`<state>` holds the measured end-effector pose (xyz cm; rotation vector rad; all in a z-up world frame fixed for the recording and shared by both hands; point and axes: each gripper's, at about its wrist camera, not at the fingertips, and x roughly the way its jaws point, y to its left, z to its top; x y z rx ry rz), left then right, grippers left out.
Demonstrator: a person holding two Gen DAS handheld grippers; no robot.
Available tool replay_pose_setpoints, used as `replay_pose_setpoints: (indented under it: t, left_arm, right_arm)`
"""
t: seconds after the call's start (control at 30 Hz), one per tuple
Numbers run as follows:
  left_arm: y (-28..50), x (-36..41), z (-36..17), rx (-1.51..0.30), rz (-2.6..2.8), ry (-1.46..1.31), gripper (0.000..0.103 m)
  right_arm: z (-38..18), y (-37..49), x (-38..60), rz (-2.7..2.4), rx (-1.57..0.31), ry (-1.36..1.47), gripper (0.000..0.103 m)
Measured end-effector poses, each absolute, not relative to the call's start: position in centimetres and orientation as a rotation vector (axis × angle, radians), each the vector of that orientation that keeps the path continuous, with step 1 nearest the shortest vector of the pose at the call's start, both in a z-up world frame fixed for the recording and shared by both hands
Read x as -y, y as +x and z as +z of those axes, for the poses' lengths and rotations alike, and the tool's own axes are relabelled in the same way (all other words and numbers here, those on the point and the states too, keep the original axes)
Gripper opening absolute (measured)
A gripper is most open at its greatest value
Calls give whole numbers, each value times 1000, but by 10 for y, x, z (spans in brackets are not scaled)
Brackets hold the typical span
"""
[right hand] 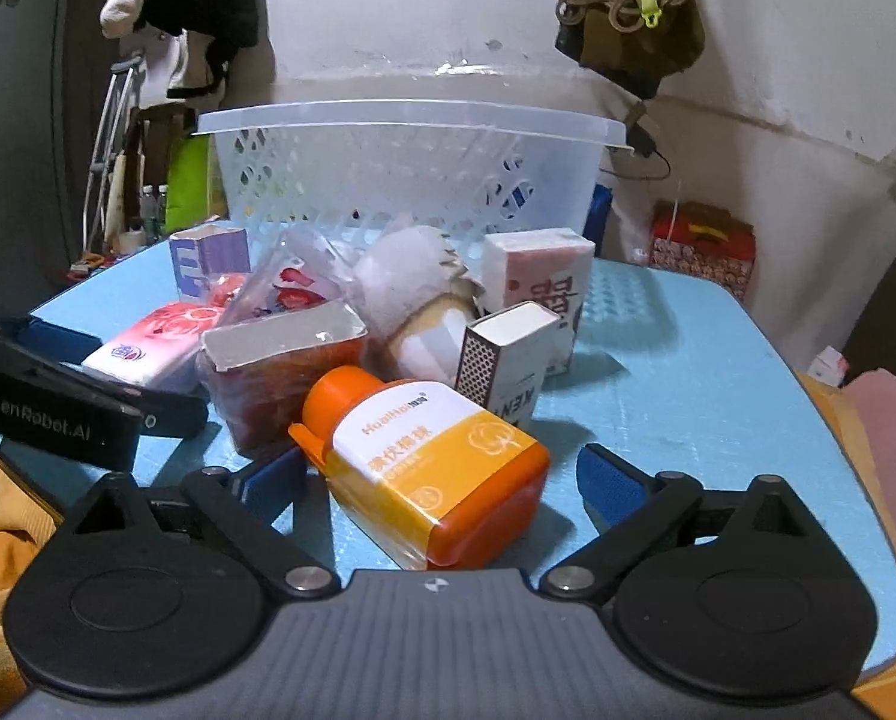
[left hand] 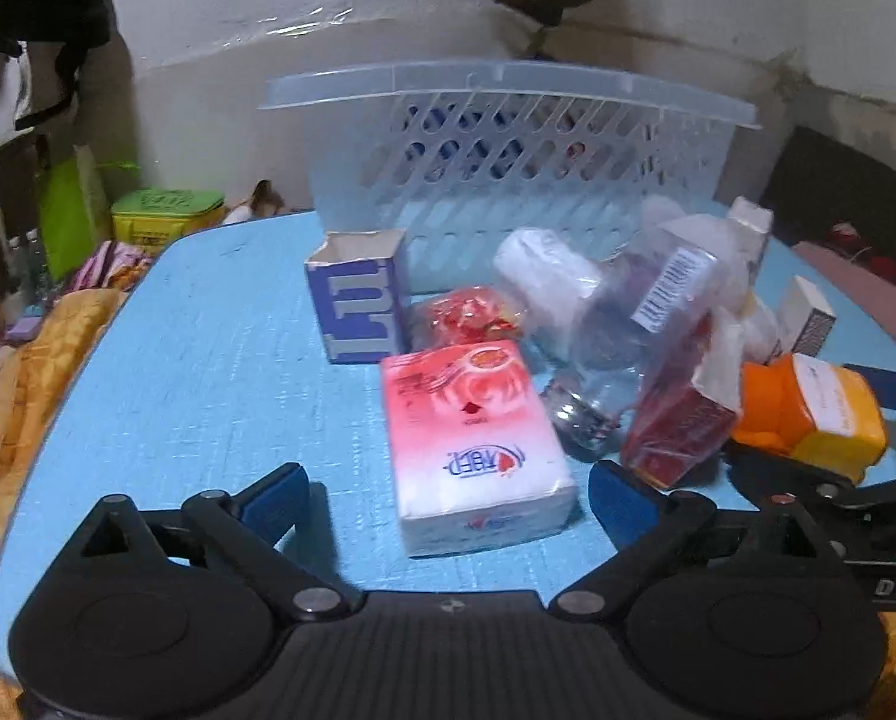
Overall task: Organize objects
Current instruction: 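Grasp the orange-and-yellow bottle with the right tool while the left tool grasps the pink tissue pack, then carry the bottle and tissue pack into the clear basket and open both tools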
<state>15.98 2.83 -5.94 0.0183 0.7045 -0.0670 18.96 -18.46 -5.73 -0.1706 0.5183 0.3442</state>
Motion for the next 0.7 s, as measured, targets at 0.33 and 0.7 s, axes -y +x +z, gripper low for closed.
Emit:
replay_pose_setpoints:
  t: [0.33, 0.7]
  left_arm:
    - [152, -32, -56, -630, -104, 20, 59]
    - [125, -35, -47, -521, -91, 67, 59]
  right_arm:
    - [-56, 171, 200, 393, -473, -150, 72]
    - [-47, 158, 215, 423, -403, -96, 72]
